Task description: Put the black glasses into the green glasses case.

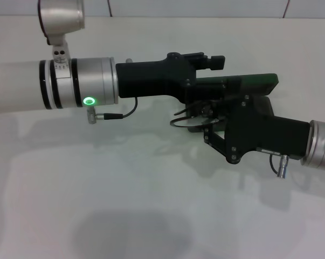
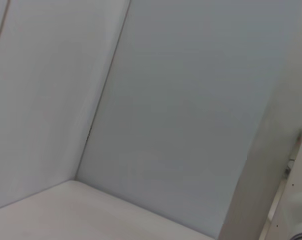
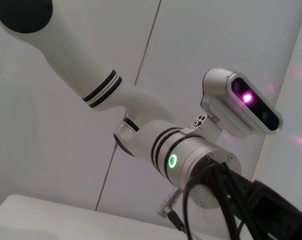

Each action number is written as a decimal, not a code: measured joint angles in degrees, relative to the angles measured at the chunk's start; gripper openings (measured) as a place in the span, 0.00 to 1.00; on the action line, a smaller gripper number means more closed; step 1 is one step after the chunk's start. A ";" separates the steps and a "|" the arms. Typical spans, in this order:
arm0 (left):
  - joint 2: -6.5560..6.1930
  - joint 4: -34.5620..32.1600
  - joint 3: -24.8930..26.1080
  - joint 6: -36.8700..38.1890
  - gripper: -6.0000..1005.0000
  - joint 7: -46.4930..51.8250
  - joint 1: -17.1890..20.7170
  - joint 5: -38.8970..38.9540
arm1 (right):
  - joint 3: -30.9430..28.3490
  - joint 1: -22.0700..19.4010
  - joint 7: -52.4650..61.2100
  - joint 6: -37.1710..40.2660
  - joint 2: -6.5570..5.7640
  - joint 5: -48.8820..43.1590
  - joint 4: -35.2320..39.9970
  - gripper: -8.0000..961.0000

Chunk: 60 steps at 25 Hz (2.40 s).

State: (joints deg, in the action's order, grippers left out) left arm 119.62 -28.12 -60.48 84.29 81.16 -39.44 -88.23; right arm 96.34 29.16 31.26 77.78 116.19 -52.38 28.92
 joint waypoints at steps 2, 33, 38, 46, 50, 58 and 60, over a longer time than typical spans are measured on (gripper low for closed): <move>0.00 0.00 -0.15 0.00 0.76 -0.13 0.02 0.54 | 0.20 0.01 0.01 -0.01 0.00 -0.02 -0.03 0.26; -2.09 -0.44 9.04 -3.78 0.76 -3.00 5.66 9.09 | 10.67 -14.86 0.92 -47.55 -0.12 -0.70 25.21 0.29; -1.95 -0.45 9.10 -3.79 0.76 -2.99 5.47 9.06 | 11.62 -14.68 2.10 -48.78 -0.15 -0.77 25.67 0.29; -1.97 -0.40 9.04 -3.79 0.76 -2.73 5.81 9.04 | 13.89 -13.28 13.87 -52.09 -0.93 -2.47 26.27 0.30; -2.15 -0.20 8.97 -3.79 0.76 -2.27 5.93 9.04 | 14.38 -12.96 22.54 -52.18 -1.21 -9.94 27.36 0.31; -2.12 -0.16 8.87 -3.78 0.76 -2.18 6.07 9.04 | 12.43 -14.26 31.66 -45.60 -1.49 -19.29 29.46 0.37; -2.11 -0.13 8.87 -3.79 0.76 -1.94 6.10 9.04 | 10.67 -14.77 32.31 -42.83 -1.71 -20.18 29.61 0.37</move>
State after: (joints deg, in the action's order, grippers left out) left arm 117.51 -28.25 -51.61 80.50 79.21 -33.34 -79.19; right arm 107.02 14.40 63.58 34.95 114.48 -72.56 58.53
